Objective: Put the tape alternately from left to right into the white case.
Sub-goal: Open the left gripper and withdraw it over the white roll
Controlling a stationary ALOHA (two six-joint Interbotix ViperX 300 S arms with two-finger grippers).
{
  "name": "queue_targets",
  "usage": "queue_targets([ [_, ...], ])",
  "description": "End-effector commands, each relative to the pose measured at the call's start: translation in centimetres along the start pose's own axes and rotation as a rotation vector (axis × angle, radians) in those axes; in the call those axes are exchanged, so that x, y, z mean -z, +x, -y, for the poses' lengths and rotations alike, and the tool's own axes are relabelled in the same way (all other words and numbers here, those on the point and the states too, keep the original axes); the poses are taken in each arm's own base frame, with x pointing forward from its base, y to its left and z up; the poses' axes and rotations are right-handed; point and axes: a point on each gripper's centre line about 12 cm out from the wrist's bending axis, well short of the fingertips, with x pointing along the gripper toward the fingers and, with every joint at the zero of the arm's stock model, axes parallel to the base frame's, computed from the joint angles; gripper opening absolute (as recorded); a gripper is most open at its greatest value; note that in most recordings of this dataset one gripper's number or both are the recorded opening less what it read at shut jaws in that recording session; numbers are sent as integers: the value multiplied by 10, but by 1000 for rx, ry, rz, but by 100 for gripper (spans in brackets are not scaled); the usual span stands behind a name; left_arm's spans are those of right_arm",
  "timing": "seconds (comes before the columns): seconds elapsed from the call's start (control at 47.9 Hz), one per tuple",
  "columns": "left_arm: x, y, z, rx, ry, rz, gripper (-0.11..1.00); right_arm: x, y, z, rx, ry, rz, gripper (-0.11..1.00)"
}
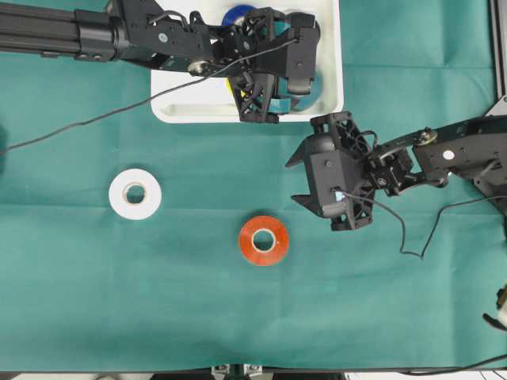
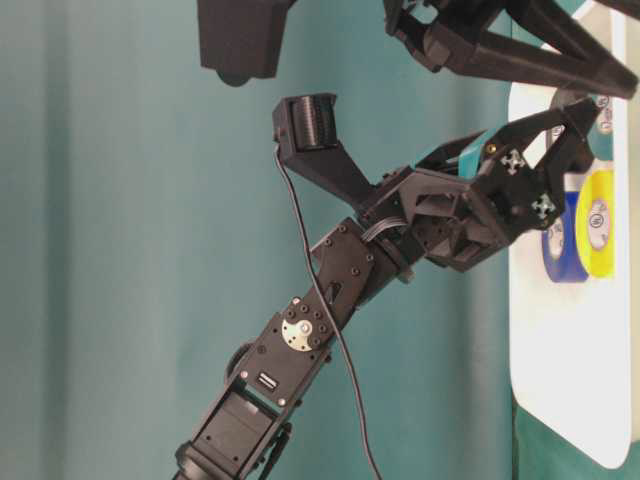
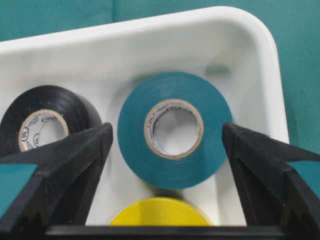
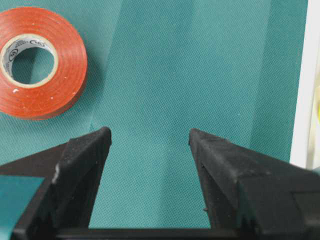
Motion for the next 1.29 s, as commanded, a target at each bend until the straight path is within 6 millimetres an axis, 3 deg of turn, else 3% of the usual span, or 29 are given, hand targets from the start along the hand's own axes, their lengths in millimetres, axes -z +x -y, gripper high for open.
queue_targets([
  [0.0, -17, -15, -3, -13, 0, 47, 44, -6, -3, -2, -8, 2, 24, 71],
  [0.48, -9, -59, 17, 14, 18, 50, 44, -8, -3, -2, -7, 2, 26, 71],
  [1.274, 27, -111, 78, 122, 37, -5, 44, -7, -3, -2, -7, 2, 26, 71],
])
